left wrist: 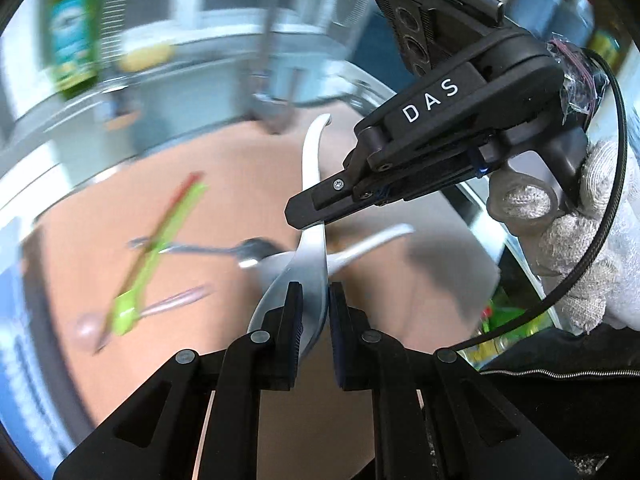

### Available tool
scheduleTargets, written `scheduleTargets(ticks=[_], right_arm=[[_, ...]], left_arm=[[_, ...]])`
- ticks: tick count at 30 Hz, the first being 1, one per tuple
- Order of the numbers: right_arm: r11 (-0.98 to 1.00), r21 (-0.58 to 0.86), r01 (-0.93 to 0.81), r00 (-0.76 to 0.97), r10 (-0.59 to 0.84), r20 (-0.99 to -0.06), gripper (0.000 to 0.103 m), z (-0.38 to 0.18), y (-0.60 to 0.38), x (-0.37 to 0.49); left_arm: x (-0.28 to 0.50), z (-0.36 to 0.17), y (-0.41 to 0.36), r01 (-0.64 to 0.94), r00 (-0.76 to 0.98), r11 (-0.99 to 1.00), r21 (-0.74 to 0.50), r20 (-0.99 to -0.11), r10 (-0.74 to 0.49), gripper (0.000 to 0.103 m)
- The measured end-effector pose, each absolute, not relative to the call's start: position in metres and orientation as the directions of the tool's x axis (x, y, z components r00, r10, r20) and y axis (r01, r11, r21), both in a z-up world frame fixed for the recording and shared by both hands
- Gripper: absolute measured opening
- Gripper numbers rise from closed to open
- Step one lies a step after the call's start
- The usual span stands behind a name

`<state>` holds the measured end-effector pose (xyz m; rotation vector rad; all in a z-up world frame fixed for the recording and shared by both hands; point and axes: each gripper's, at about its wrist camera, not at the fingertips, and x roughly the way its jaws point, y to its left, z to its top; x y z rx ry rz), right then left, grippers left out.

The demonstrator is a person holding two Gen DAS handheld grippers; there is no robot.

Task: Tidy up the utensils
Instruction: 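Lift the white spoon with the right tool and carry it toward the basket, then lower the white spoon into the blue basket and open the right tool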

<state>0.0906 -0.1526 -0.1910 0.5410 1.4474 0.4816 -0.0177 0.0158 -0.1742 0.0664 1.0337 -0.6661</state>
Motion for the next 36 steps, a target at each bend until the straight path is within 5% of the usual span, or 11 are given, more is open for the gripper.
scheduleTargets(ticks=[17,36], right_arm=[[0.716,0.6,-0.358,-0.189,0.573,-0.797,0.008,-0.197,0.122,0.106],[0.727,0.406,-0.553,-0.263,0.31,-0.914,0.008,-0.253,0.226,0.102]], left_arm=[[-0.041,-0.188,0.216,0.117,0.489,0.967,-0.225,-0.835,-0.253,0.012],[-0.041,-0.243,0.253,-0.026,0.37,0.955,-0.294,-0.891,-0.265,0.012]])
